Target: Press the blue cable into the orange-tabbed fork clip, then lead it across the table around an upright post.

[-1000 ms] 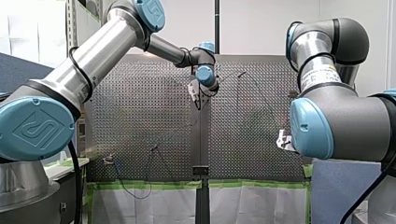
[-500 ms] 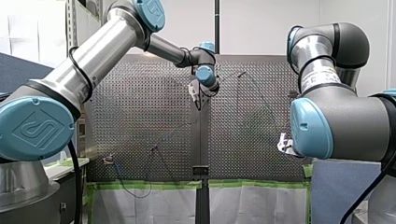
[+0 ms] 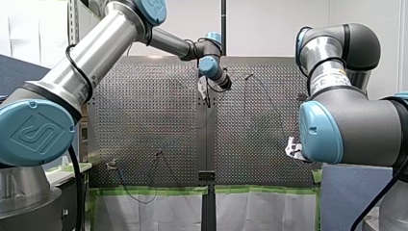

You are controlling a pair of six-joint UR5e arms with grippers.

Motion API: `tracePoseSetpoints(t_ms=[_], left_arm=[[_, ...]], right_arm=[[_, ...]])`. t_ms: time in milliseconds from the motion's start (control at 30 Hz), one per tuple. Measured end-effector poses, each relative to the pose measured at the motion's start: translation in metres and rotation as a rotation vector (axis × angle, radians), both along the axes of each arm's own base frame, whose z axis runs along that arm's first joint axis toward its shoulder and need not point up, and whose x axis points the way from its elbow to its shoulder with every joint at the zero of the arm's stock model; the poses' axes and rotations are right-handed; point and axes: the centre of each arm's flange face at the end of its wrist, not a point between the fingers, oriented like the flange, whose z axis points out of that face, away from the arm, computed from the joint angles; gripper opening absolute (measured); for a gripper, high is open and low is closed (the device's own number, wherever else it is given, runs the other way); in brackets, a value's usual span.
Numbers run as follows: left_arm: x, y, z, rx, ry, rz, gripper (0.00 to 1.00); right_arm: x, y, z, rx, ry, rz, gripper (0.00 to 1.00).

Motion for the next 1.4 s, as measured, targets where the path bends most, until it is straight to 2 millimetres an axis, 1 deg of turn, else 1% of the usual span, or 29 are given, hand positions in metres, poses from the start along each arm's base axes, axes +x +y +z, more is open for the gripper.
tracePoseSetpoints(t_ms=[367,533,633,867,1067,1233,1400], left_arm=[[-0.027,-0.016,-0.003,0.025,0.075,-0.136,1.00],[-0.036,-0.021,0.001,0.030,0.079,-0.170,1.00],[-0.040,-0.020,0.009,0.027,0.070,-0.167,1.00],[-0.048,-0.012,0.038,0.024,0.025,-0.126,1.00],[-0.056,-0.009,0.056,0.043,-0.012,-0.115,1.00],[-0.060,-0.007,0.063,0.078,-0.039,-0.095,1.00],[-0.067,-0.011,0.064,0.116,-0.062,-0.102,1.00]], right_arm=[[0.001,0.000,0.000,-0.001,-0.004,0.005,0.00],[0.001,0.000,0.000,0.000,-0.004,0.005,0.00],[0.001,0.000,0.000,0.000,-0.005,0.005,0.00],[0.001,0.000,0.000,-0.001,-0.004,0.005,0.00],[0.001,0.000,0.000,-0.001,-0.003,0.006,0.00],[0.001,0.000,0.000,-0.001,-0.002,0.007,0.00],[0.001,0.000,0.001,-0.001,-0.001,0.007,0.00]])
